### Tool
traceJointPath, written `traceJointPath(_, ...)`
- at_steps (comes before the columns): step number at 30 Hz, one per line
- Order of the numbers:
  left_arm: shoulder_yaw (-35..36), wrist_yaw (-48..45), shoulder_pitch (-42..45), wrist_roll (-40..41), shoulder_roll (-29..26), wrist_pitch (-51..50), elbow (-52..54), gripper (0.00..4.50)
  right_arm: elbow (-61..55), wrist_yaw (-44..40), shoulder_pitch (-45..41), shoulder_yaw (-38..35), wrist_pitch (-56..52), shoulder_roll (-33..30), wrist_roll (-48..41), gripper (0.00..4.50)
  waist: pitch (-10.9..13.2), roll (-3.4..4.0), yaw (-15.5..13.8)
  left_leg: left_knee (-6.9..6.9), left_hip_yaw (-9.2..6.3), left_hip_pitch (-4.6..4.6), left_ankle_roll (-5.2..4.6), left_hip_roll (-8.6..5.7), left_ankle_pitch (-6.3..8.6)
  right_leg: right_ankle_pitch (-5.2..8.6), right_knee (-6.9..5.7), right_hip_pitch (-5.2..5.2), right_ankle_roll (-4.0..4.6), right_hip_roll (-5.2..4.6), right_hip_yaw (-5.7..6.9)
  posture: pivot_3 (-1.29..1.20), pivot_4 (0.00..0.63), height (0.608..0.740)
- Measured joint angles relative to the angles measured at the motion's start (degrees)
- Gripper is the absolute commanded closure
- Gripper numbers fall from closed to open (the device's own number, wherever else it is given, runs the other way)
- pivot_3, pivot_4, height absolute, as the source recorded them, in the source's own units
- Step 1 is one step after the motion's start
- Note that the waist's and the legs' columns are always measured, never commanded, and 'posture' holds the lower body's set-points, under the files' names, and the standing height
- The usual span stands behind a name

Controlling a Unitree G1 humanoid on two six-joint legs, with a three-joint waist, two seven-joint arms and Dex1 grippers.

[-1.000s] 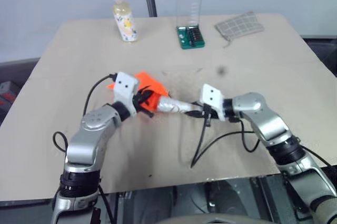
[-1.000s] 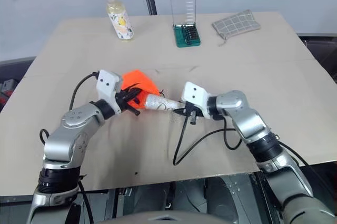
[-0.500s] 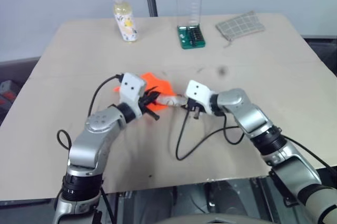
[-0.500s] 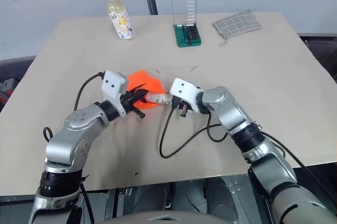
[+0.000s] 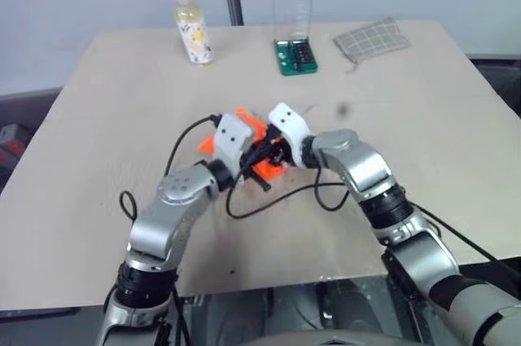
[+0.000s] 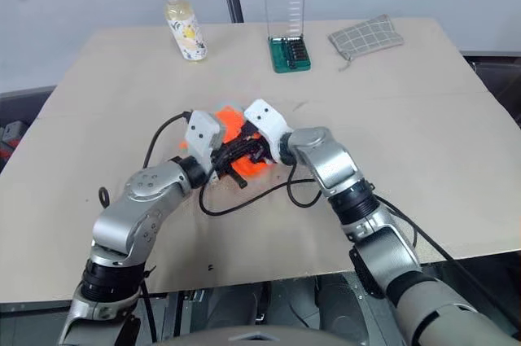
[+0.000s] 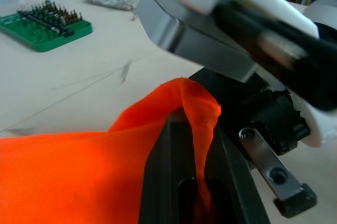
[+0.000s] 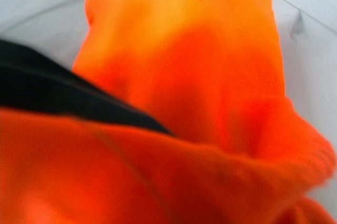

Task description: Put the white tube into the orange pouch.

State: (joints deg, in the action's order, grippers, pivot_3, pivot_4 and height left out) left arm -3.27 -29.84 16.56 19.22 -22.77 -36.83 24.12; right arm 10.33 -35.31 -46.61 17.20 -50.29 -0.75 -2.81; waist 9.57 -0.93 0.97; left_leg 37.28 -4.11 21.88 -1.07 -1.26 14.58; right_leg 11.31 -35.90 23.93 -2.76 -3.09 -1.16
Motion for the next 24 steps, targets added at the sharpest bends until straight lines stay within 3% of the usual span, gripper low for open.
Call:
traceJointPath(1, 0.0, 0.1, 0.0, -0.1, 0.0, 0.0, -0.1, 4.50, 0.3, 0.5, 0.0, -0.3, 0.0, 0.3, -0.1, 2.95, 0.0, 0.00, 0.0, 0.00, -0.01, 0.00, 0.00, 0.00, 0.00, 0.00, 0.00, 0.00, 0.00, 0.00, 0.01, 0.00, 0.150, 0.740)
traceJointPath(4, 0.3, 0.2, 0.0, -0.5, 0.2, 0.0, -0.2, 4.50, 2.1, 2.9, -0.1, -1.9, 1.2, 1.7, -0.5, 1.71, 0.0, 0.00, 0.0, -0.01, -0.01, 0.00, 0.00, -0.01, 0.00, 0.00, 0.00, 0.00, 0.00, 0.00, 0.01, 0.00, 0.150, 0.740)
traceJointPath(6, 0.5, 0.3, 0.0, -0.8, 0.7, 0.3, -0.3, 4.50, 3.0, 4.8, -0.1, -2.8, 2.4, 2.3, -0.5, 0.55, 0.0, 0.01, 0.1, -0.02, -0.01, 0.01, 0.00, -0.02, 0.00, 0.00, 0.00, 0.00, 0.00, 0.00, 0.01, 0.00, 0.150, 0.740)
traceJointPath(8, 0.7, 0.6, 0.1, -0.9, 1.6, 0.8, -0.5, 4.50, 3.2, 5.8, 0.1, -3.8, 2.9, 2.2, -0.6, 0.07, 0.0, 0.02, -0.1, -0.01, -0.05, 0.04, 0.00, -0.04, 0.00, 0.00, 0.01, 0.00, 0.00, -0.02, 0.04, 0.00, 0.150, 0.740)
traceJointPath(12, 1.1, 1.4, 1.5, -0.5, 3.5, 1.1, -2.4, 4.50, -2.2, 1.6, 2.9, -3.7, 2.4, -0.9, -3.9, 0.07, 0.0, 0.02, -0.1, -0.01, -0.11, 0.06, 0.00, -0.06, 0.00, 0.00, 0.04, -0.01, 0.00, -0.03, 0.07, 0.00, 0.150, 0.740)
traceJointPath(18, 1.5, 1.1, 1.7, -0.4, 2.6, 1.1, -5.9, 4.50, -17.3, -10.1, 8.1, -3.0, -0.7, -13.8, -11.7, 0.07, 0.0, 0.03, 0.3, -0.02, -0.14, 0.05, -0.01, -0.04, 0.01, 0.01, 0.03, -0.01, -0.01, -0.01, 0.10, 0.00, 0.150, 0.740)
traceJointPath(24, 1.6, 0.2, 1.6, -0.5, 1.7, 2.0, -6.9, 4.50, -22.9, -15.0, 10.3, -3.1, -1.9, -20.7, -16.5, 0.07, 0.0, 0.02, 0.3, 0.02, -0.18, 0.07, -0.02, -0.04, 0.01, 0.02, 0.05, -0.06, -0.02, -0.02, 0.14, 0.00, 0.150, 0.740)
